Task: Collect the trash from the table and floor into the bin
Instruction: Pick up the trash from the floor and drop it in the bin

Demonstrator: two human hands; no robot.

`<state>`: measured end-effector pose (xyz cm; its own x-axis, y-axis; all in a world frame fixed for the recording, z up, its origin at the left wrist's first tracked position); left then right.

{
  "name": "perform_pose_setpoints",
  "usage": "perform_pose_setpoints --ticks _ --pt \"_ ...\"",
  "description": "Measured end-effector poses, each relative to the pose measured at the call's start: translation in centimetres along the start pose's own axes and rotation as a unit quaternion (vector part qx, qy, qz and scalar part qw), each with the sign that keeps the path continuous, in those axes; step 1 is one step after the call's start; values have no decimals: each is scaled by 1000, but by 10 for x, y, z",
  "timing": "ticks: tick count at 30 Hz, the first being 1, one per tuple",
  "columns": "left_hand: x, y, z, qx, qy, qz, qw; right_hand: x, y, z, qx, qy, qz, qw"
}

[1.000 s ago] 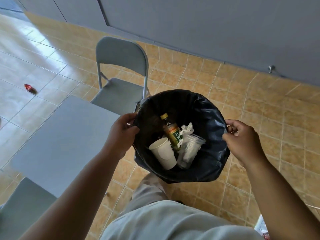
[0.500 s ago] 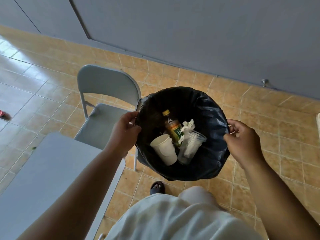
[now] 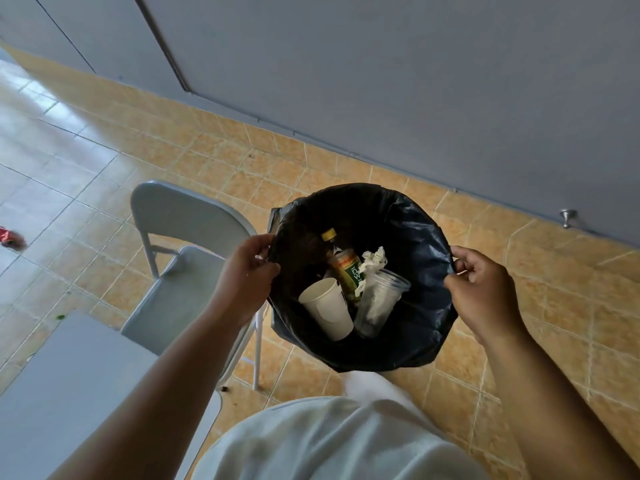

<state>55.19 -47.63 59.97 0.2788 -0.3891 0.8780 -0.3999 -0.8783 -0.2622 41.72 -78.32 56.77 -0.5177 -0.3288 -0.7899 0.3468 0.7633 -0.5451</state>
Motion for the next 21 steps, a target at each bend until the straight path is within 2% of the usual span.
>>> perform_pose_setpoints --ticks 4,12,21 --pt "31 14 45 22 -17 49 998 -16 -18 68 -32 -21 -13 999" --pt "72 27 134 60 -21 0 998 -66 -34 198 -59 -75 -55 994" --pt "97 -9 263 101 -31 -60 993 -137 8 335 -82 -105 -73 988"
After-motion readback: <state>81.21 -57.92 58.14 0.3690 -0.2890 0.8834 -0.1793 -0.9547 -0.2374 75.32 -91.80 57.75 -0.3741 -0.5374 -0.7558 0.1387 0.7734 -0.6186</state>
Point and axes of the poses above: each hand's wrist, its own z-axis towards the middle knuckle, its own y-axis out of the palm, x = y × z, the point moved 1 cm from there along z, towards the middle knuckle, and after that the axes turned 7 degrees about -x, right-handed, at the moved point
